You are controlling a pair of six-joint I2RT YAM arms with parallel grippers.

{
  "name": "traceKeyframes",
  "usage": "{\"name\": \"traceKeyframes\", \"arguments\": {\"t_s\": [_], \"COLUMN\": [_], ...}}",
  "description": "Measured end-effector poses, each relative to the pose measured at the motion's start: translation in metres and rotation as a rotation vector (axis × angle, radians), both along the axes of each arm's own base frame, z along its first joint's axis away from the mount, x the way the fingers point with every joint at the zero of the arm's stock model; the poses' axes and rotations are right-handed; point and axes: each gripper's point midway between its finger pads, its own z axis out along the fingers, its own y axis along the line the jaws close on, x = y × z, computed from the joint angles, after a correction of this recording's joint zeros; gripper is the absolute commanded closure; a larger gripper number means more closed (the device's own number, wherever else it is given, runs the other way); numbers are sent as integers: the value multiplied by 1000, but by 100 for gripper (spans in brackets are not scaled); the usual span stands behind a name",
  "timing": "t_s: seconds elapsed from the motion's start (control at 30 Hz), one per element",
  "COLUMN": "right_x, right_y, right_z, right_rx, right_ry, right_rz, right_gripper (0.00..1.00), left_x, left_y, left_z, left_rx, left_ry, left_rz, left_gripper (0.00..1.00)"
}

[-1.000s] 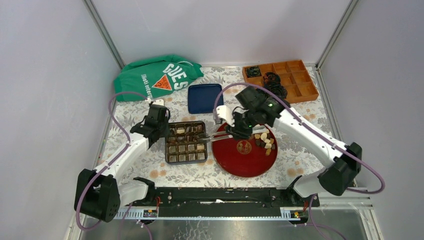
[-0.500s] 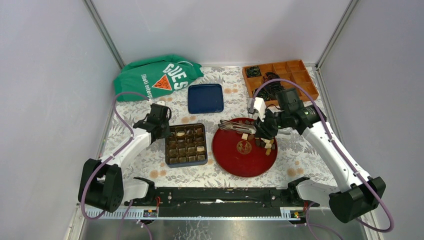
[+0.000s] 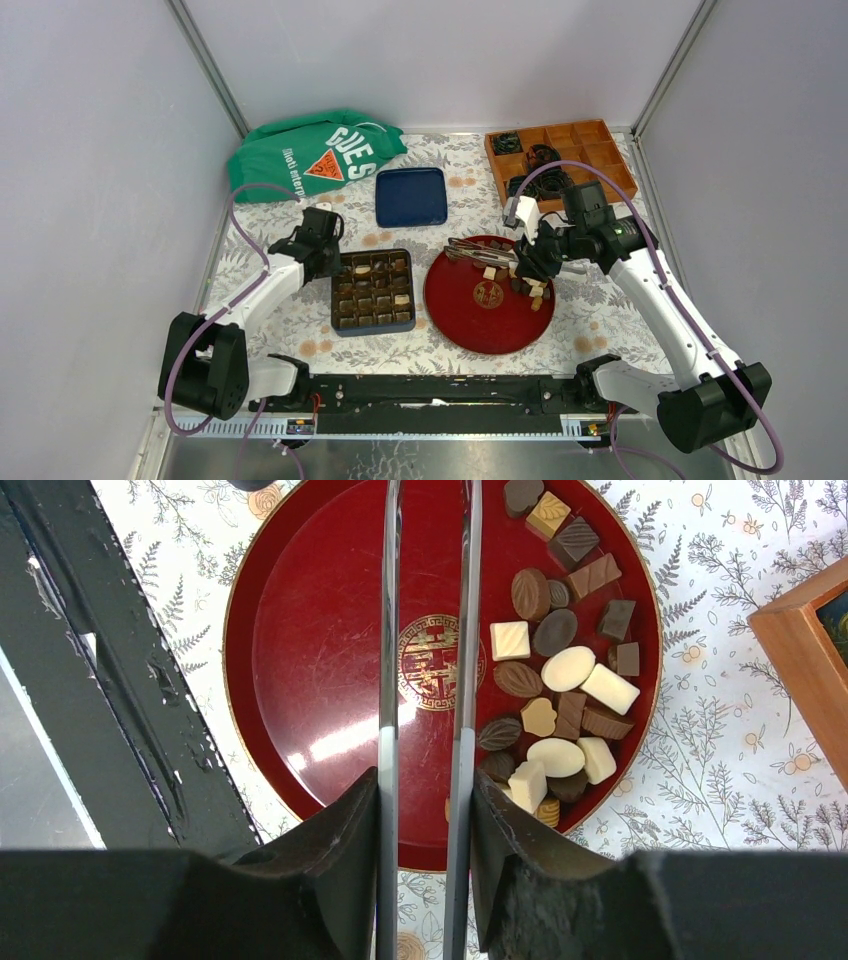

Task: Pack the chocolate
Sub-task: Adjust the packing box at the center of the board, then pick up the fake chocolate from the plate.

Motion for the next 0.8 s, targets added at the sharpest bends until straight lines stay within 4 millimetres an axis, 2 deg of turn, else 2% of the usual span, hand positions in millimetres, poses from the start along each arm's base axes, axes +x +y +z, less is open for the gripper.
{"name": "traceKeyframes", "arguments": {"t_s": [0.4,0.8], "right_x": [0,2], "right_y": [-2,-7], "right_z": [-2,-7], "right_rx": [-4,-27], "right_ry": [6,7], "right_rz": [-9,-26], "right_gripper": [60,60], "left_x": [1,1], "left_y": [0,1], "left_z": [-1,-2], "left_rx": [-8,-12], "left_ry": [8,13], "left_rz": [1,8], "left_gripper": [92,74]}}
